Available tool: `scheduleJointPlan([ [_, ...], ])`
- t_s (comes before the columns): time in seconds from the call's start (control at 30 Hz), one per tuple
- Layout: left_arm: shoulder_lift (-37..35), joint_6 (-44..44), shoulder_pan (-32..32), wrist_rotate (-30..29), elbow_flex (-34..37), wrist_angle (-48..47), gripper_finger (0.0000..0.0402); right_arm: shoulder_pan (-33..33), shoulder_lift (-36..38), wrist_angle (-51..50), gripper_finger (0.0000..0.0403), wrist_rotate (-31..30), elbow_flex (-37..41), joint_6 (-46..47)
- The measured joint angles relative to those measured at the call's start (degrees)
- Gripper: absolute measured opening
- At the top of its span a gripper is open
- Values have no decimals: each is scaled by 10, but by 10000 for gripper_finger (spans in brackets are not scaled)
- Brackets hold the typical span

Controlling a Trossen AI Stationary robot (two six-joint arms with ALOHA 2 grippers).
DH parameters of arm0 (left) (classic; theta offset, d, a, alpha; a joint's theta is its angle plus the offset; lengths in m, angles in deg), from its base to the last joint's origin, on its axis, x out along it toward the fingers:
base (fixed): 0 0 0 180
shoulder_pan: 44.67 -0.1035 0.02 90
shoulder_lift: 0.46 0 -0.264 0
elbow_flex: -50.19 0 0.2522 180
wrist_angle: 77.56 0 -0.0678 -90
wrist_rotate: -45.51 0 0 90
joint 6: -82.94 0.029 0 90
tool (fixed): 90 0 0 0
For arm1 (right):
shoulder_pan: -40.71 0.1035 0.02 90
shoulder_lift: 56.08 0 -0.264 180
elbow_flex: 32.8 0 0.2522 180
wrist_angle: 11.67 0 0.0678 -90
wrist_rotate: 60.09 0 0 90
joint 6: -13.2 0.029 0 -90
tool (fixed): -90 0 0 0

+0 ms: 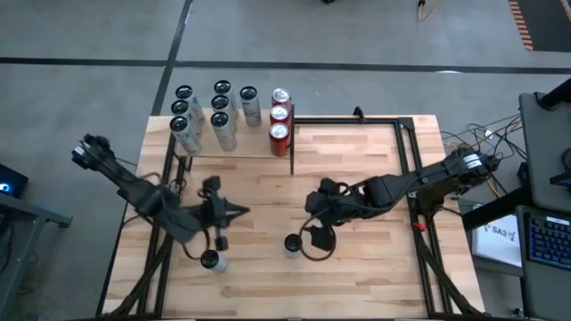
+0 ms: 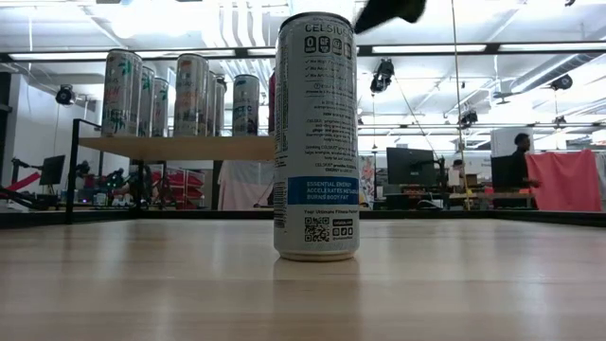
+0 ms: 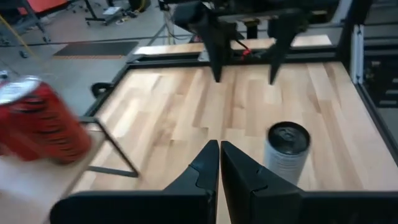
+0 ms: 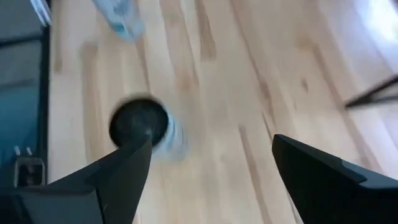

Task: Place canned beverage on shelf
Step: Put the right white blue soda can on the shelf aligned with the other white blue soda can

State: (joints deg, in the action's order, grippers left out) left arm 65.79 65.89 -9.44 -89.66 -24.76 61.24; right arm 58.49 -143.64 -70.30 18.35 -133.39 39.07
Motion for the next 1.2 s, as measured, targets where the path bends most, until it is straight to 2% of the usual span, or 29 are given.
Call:
scheduleJointPlan([
  [0.1,44,12,0,11,0,34,0,11,-6,-30,318,0,0,11],
  [0.23,94,49,0,12,0,80,0,22,-21,-33,283,-4,6,7],
  [0.33,123,61,0,19,0,92,0,26,-30,-13,239,-5,24,3],
  [0.5,171,68,0,82,0,107,0,26,-43,34,157,-9,71,2],
  [0.6,199,87,0,88,0,125,0,26,-45,74,112,-29,103,4],
  [0.8,248,116,-5,110,0,183,0,29,-45,177,42,-30,147,7],
  [0.97,272,129,-17,131,0,222,0,31,-45,207,12,-30,157,5],
  [1.2,291,116,-41,164,0,249,0,41,-45,241,9,-35,162,-2],
])
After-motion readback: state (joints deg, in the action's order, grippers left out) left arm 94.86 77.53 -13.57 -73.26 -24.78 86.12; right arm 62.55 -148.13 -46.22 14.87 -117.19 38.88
